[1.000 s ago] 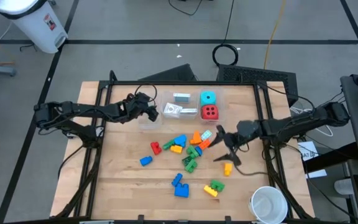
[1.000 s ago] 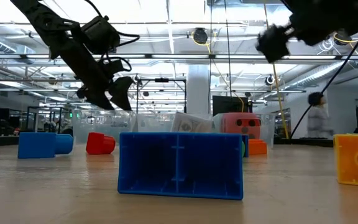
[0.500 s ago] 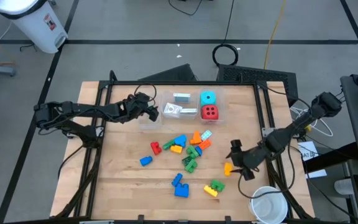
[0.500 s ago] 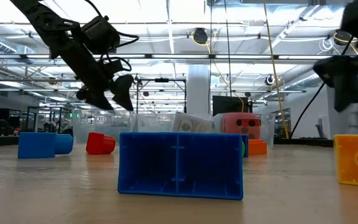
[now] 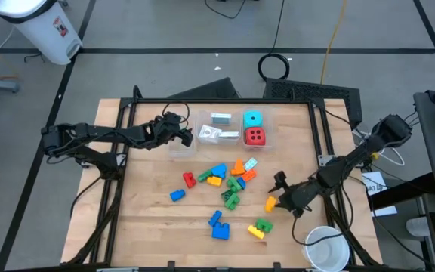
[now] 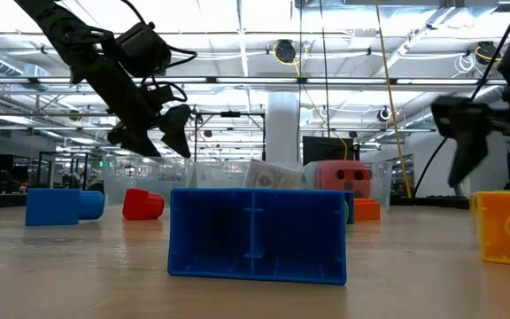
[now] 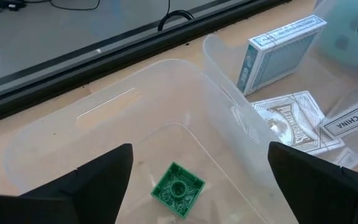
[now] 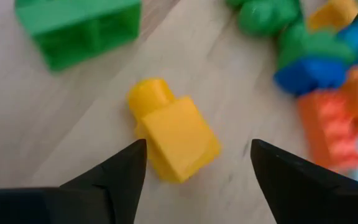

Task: Pick & Place Toys
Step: Put the yellow game piece into the left transparent bin

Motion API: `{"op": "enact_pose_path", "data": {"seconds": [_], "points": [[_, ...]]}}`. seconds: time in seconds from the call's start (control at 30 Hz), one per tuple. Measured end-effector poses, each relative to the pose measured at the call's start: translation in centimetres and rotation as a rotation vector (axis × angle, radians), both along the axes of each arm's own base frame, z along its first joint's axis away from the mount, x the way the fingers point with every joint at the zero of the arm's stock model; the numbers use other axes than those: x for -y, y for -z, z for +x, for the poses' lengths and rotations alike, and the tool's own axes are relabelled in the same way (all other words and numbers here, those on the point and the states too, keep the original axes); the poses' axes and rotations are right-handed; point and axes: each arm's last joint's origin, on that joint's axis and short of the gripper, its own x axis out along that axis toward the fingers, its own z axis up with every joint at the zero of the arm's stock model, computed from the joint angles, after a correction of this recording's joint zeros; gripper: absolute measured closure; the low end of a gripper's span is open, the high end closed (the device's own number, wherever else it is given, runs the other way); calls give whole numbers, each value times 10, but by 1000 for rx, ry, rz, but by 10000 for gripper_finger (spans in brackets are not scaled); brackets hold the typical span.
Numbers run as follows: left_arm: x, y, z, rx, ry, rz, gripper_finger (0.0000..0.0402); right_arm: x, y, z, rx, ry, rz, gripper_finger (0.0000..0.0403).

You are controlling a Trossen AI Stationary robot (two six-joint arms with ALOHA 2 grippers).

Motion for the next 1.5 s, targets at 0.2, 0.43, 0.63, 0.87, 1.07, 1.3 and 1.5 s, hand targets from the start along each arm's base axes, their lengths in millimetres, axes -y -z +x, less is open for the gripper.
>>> {"op": "enact_pose_path", "data": {"seconds": [0.2,0.43,0.63,0.87,1.07,1.3,1.5], "points": [[0,0,0,0,6,-4,23,12,4,15,2,-19,37,159],[1,0,1,9,32,-24,23,27,15,27,-77,-41,143,187],[2,0,1,13,43,-31,23,27,17,35,-49,-89,213,216],[2,0,2,19,51,-32,23,27,22,40,-34,-99,214,266],[4,-3,6,81,132,-79,23,32,16,44,4,-32,272,310],[20,-21,25,335,425,-140,23,44,-17,56,203,85,246,307],[47,-28,44,509,539,-134,23,58,-41,70,397,157,120,308]]}}
